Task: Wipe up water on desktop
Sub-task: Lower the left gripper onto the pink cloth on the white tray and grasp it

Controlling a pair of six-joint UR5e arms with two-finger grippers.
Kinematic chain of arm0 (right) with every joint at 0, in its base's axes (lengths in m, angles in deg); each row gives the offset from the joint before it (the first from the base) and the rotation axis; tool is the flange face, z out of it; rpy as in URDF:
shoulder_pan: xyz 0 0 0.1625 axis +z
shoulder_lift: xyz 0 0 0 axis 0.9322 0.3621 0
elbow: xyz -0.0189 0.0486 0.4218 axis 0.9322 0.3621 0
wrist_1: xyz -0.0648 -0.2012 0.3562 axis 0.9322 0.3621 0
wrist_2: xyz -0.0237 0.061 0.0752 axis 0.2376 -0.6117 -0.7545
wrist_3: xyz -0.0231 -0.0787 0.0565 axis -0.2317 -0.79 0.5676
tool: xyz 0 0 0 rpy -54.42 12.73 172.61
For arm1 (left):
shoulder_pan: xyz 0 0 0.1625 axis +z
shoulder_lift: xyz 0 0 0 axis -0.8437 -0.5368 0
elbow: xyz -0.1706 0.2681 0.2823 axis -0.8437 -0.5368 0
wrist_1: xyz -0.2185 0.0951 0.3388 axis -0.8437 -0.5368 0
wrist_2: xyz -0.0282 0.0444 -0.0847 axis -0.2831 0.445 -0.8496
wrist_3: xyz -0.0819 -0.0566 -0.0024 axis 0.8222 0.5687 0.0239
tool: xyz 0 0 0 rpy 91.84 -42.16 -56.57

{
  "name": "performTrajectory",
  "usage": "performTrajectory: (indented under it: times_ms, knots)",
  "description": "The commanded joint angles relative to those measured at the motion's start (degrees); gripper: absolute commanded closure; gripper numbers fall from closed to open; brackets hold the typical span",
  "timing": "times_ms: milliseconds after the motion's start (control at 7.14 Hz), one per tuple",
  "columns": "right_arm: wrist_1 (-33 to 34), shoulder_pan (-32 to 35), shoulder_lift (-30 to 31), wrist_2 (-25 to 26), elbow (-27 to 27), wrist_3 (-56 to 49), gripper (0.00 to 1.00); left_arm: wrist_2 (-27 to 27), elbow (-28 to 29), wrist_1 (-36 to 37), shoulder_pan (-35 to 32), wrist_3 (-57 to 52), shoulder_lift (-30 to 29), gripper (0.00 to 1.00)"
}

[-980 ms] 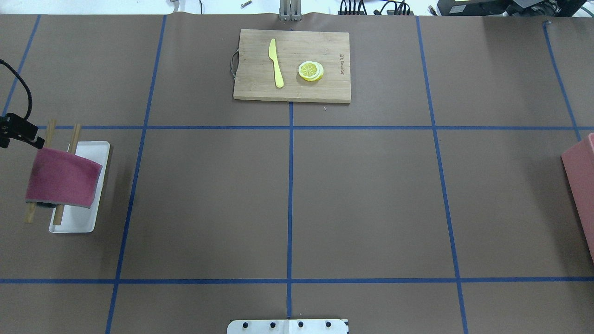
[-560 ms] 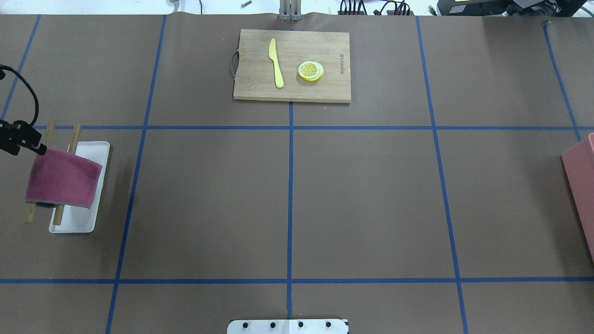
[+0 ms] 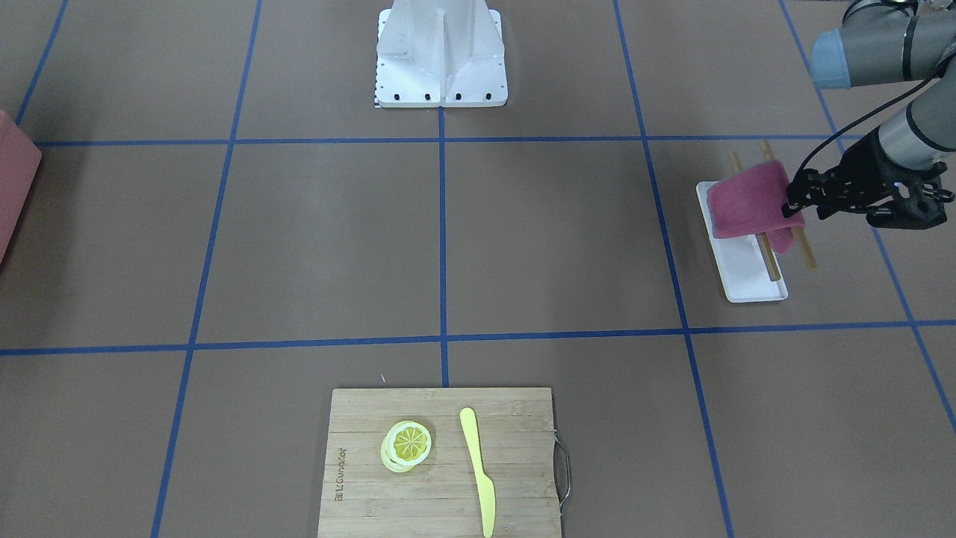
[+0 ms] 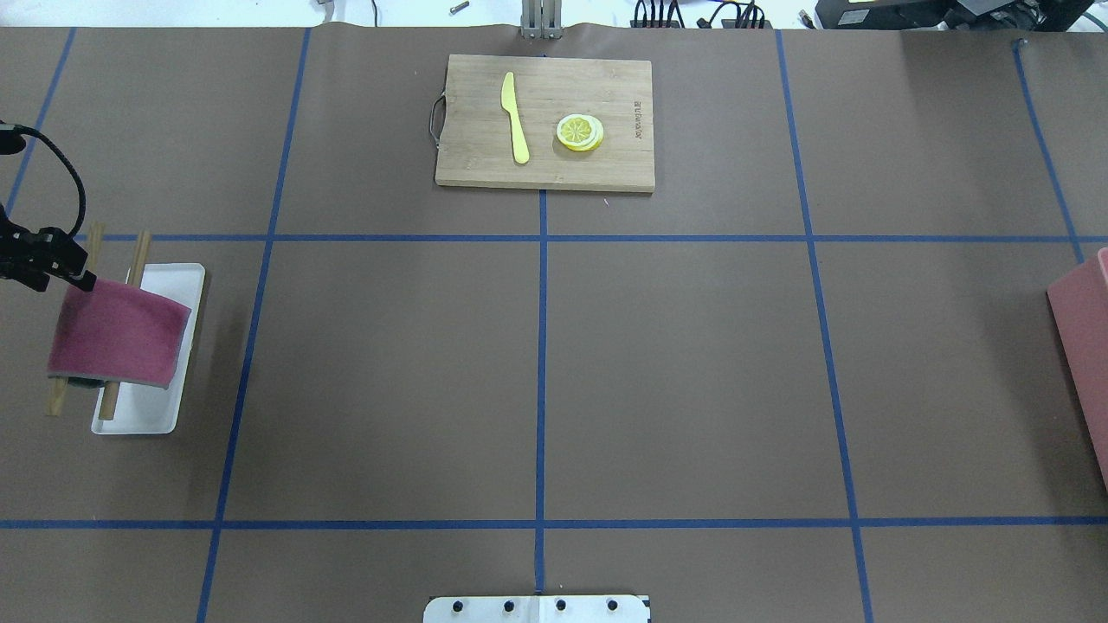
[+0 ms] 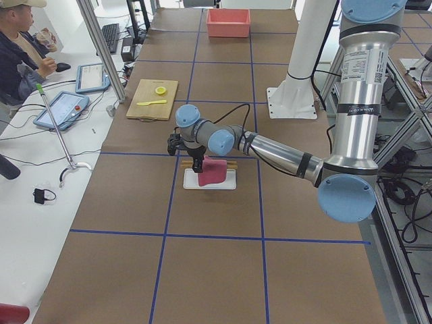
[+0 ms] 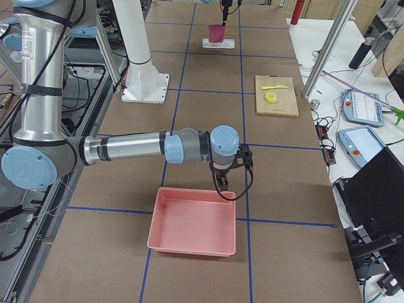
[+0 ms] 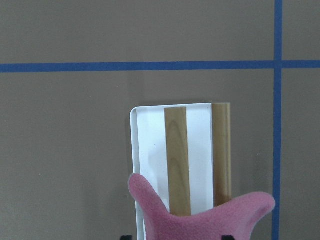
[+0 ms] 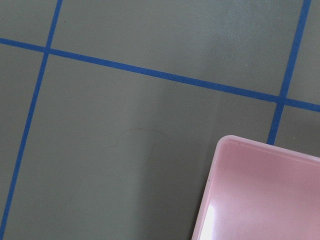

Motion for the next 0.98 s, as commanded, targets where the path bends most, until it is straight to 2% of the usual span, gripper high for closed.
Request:
performTrajectory:
  times_ms: [0, 280, 420, 840]
  knots:
    - [0.0, 0.0, 0.2, 0.1, 0.1, -0.1, 0.00, 0.0, 0.1, 0.0, 0.2, 0.1, -0.1, 0.64]
    - [0.3, 0.0, 0.3, 0.0, 0.2, 0.0, 0.00, 0.0, -0.1, 0.0, 0.2, 0.0, -0.1, 0.96]
    - [0.3, 0.0, 0.4, 0.1, 0.3, 0.0, 0.00, 0.0, -0.1, 0.0, 0.2, 0.0, -0.1, 1.00]
    - [0.2, 0.0, 0.4, 0.0, 0.2, 0.0, 0.00, -0.4, -0.6, 0.1, 0.1, 0.0, -0.3, 1.00]
